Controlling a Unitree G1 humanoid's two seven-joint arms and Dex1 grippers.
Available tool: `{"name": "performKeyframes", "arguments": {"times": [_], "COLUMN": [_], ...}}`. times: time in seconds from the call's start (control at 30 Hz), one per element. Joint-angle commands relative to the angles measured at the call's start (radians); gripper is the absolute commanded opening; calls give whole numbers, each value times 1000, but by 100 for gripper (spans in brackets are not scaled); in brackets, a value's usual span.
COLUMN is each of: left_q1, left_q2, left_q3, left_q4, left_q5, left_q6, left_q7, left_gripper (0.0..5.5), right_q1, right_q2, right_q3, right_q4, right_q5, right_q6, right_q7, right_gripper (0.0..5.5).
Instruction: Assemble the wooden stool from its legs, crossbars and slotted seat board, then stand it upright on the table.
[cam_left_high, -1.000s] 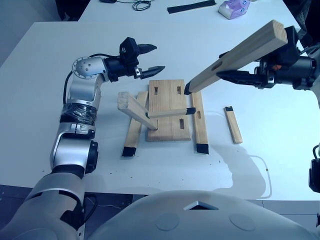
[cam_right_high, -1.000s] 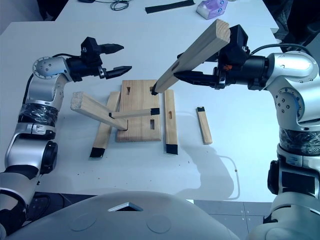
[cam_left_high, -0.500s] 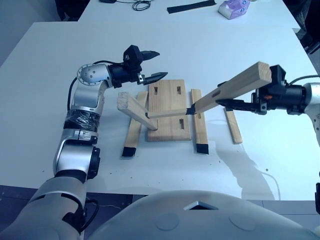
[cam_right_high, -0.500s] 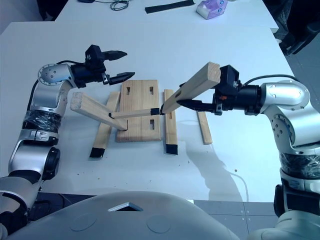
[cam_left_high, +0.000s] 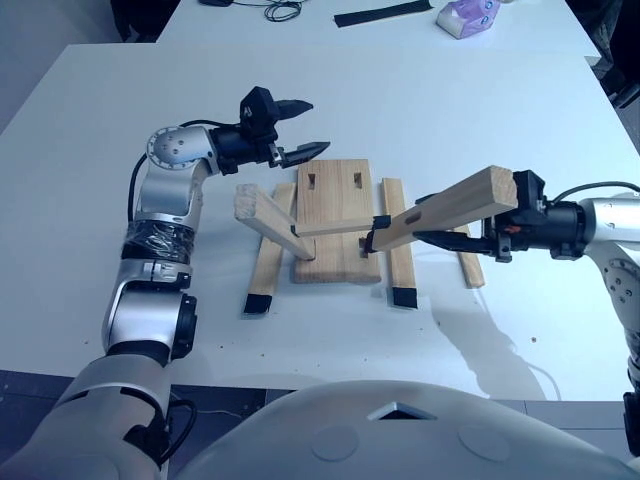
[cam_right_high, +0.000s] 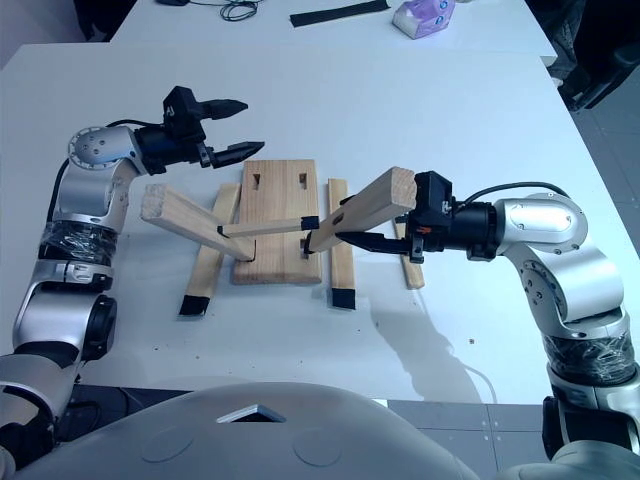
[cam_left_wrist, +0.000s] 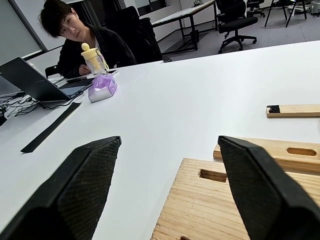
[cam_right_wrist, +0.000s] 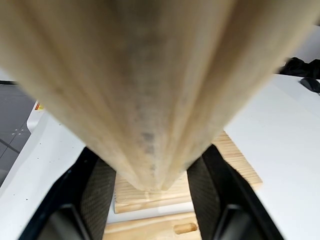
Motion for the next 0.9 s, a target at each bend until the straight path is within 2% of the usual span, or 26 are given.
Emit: {"name": "performKeyframes", "arguments": {"times": [0.03,0.27,0.9], "left_q1": [-11,-11,37], "left_q2": [4,2,-5], "left_q3": [-4,-6,-7], "left_q4": [-13,-29,-111], "left_q5": [-10,-15,-38], "left_q6": [15,33,76], "left_q7": [-16,-26,2], "left_gripper": [360,360,360], "right_q1": [4,24,58], "right_q2": [20,42,-10], "right_q3": [14,38,82], "right_q4": [-1,1,27], "right_q5": [-16,-44,-87], "right_q6": [-25,-55,-97], "right_q7": [-21,-42,25], "right_gripper": [202,202,202]}}
